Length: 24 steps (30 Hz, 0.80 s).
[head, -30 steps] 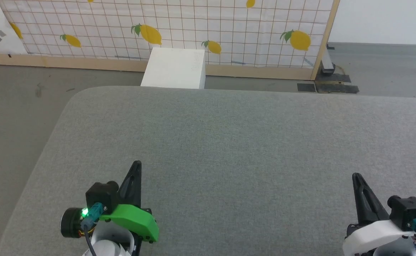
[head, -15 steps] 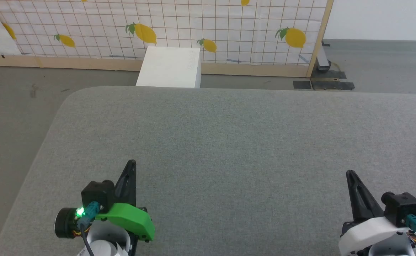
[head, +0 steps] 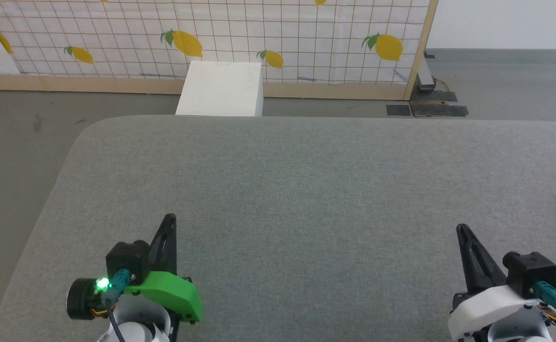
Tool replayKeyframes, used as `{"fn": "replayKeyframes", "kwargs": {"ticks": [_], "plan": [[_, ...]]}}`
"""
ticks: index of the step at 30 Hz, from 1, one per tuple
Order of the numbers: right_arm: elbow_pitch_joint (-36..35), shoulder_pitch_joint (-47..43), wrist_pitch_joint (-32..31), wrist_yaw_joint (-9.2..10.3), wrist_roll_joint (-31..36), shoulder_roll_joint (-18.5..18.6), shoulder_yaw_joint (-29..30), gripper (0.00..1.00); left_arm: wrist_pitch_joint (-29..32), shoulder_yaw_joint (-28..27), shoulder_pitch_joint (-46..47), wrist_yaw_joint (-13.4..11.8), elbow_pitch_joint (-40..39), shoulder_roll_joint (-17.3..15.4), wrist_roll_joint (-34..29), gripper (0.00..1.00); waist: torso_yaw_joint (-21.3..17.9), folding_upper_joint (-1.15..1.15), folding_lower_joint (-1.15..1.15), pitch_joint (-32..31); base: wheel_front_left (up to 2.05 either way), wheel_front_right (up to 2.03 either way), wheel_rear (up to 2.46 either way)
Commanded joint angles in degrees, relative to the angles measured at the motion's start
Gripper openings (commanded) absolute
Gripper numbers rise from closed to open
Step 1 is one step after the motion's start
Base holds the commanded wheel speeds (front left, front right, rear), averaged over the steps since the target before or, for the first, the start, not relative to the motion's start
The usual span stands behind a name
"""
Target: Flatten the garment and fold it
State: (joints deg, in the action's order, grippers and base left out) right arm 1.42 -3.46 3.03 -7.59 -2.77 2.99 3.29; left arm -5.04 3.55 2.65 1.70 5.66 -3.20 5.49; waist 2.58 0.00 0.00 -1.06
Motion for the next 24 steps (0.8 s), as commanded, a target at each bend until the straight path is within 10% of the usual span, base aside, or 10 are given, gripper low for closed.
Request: {"fn": "replayKeyframes", "kwargs": {"ticks": [1,24], "plan": [[-0.36,1.24,-0.17,0.07,0.67,-0.08,-0.36,0.0,0.42,-0.41,-1.0,-0.32,-0.55,0.22,-0.71,0.0,-0.11,0.0,0.0,0.05,0.0,0.0,0.0],[-1.0,2.57,-1.89,0.09,1.93,-0.1,-2.12,0.0,3.19,-2.3,-1.99,-1.15,-3.62,0.28,-3.58,0.0,-1.6,0.0,0.0,0.66,0.0,0.0,0.0]]}}
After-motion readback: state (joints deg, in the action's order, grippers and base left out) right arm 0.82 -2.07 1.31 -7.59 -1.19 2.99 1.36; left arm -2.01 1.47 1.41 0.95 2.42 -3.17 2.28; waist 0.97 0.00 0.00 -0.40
